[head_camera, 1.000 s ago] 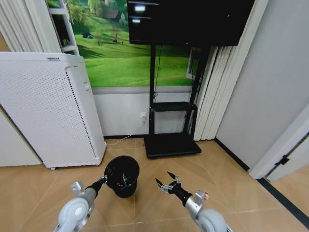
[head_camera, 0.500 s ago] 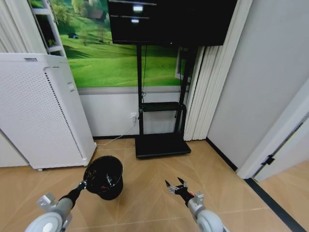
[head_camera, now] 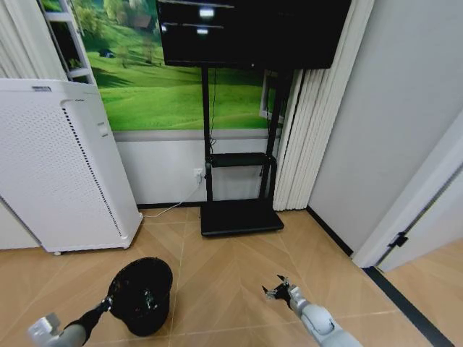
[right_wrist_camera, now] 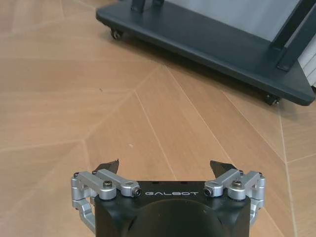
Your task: Pick up the trash bin and place the garbage on the floor into it.
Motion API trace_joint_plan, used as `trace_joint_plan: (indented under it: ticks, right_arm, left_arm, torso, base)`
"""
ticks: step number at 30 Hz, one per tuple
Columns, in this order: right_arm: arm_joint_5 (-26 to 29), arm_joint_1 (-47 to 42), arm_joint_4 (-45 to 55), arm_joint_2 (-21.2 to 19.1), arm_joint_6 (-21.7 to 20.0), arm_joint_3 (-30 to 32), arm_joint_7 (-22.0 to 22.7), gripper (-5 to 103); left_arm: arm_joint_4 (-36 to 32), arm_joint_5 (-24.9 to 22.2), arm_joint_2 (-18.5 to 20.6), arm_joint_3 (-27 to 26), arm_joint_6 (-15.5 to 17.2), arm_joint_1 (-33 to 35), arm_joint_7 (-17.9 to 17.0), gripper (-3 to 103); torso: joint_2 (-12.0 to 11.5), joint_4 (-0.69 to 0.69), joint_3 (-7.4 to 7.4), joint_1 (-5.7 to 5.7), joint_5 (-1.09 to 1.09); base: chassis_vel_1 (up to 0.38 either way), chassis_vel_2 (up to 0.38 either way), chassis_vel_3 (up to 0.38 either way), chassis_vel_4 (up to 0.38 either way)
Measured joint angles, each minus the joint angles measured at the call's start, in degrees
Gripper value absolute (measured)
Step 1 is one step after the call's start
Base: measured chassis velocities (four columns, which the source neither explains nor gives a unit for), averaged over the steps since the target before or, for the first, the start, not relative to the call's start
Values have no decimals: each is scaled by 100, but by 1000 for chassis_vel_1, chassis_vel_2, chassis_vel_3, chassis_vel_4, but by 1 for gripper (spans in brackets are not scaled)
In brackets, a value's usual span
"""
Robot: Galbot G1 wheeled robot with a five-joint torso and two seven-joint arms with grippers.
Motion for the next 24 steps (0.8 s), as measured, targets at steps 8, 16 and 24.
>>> trace_joint_plan:
  ticks: [8, 16, 24]
  right_arm:
    - [-364, 404, -843, 154, -29, -83, 37, 100]
    - [-407, 470, -1188, 101, -44, -60, -54, 100]
    - [-398, 571, -1500, 359, 81, -110, -82, 96]
  left_arm:
    - [-5, 45, -81, -171, -13, 151, 194, 6]
    - [93, 77, -98, -92, -32, 60, 214, 6]
    - [129, 85, -56, 13, -43, -32, 154, 6]
  torso:
    - [-1, 1, 0, 0, 0]
    - [-1, -2, 0, 0, 0]
    - [-1, 1, 0, 0, 0]
  base:
    - [0, 0, 0, 0]
    - [0, 0, 0, 0]
    - [0, 0, 0, 0]
